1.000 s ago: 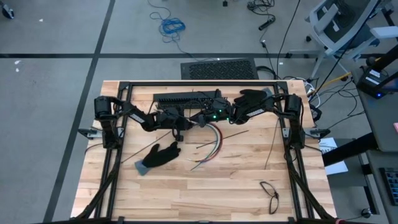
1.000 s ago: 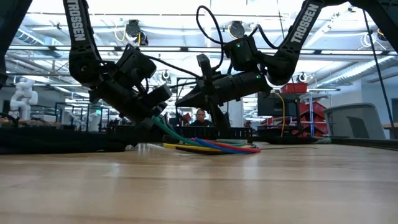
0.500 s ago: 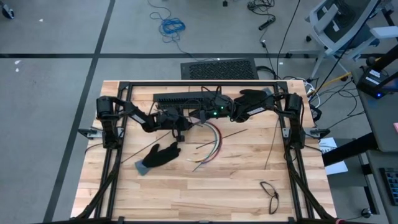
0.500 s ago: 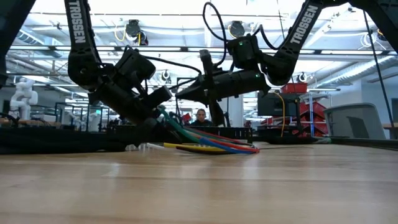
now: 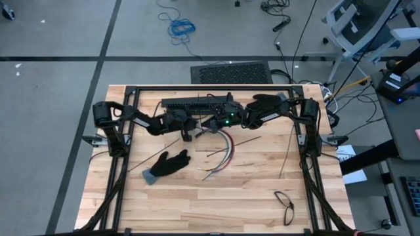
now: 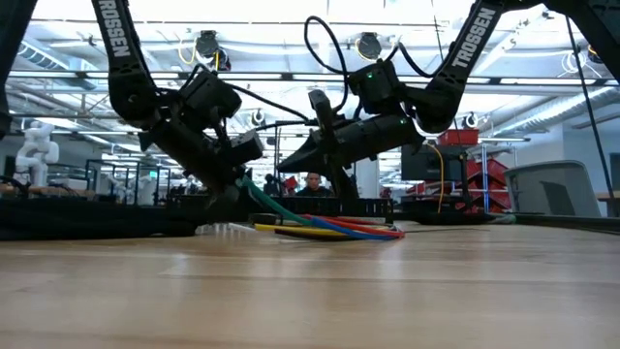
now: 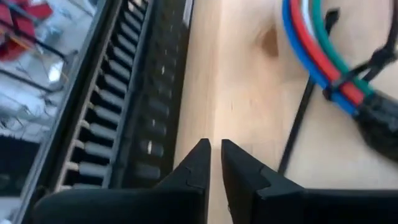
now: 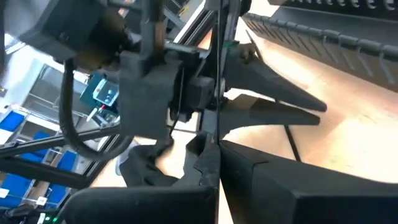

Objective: Ziptie cables
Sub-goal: Wrap the cable wires using a zip tie

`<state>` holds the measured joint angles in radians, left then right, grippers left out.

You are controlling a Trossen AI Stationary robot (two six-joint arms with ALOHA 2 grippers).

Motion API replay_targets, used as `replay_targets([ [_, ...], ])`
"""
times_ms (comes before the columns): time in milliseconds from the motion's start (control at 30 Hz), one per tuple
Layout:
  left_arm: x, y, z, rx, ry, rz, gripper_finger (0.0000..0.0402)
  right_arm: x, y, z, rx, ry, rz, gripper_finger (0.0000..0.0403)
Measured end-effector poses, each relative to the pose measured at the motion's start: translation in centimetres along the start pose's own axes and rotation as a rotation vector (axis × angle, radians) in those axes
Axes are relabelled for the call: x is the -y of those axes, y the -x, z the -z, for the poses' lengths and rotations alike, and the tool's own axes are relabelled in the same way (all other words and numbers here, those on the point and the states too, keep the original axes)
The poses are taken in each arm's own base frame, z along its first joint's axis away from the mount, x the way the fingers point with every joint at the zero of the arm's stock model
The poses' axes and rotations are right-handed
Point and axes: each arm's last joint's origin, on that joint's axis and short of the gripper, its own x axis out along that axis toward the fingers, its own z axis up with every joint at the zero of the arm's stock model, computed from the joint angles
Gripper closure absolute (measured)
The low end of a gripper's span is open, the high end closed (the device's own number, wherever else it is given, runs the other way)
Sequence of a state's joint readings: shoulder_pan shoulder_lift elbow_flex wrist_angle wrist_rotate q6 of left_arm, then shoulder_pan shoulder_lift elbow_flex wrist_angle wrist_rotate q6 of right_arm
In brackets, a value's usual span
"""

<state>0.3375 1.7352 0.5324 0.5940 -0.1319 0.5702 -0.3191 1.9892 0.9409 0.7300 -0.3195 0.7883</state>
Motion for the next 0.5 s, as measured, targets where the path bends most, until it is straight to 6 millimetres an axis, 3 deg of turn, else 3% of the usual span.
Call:
replay_targets([
  [233,0.2,0.9,-0.6,0.059,0.077,0.141,0.0327,0.2,0.0,0.0,-0.008,-0.001,0.005,0.0403],
  [367,-0.4,2.6,-2.1,0.113,0.081,0.145,0.0302,0.5,0.2,-0.2,-0.018,-0.004,0.001,0.0403],
  [500,-0.2,3.9,-2.0,0.074,0.076,0.252,0.0271,0.8,0.4,-0.5,-0.034,-0.002,-0.009,0.0403],
])
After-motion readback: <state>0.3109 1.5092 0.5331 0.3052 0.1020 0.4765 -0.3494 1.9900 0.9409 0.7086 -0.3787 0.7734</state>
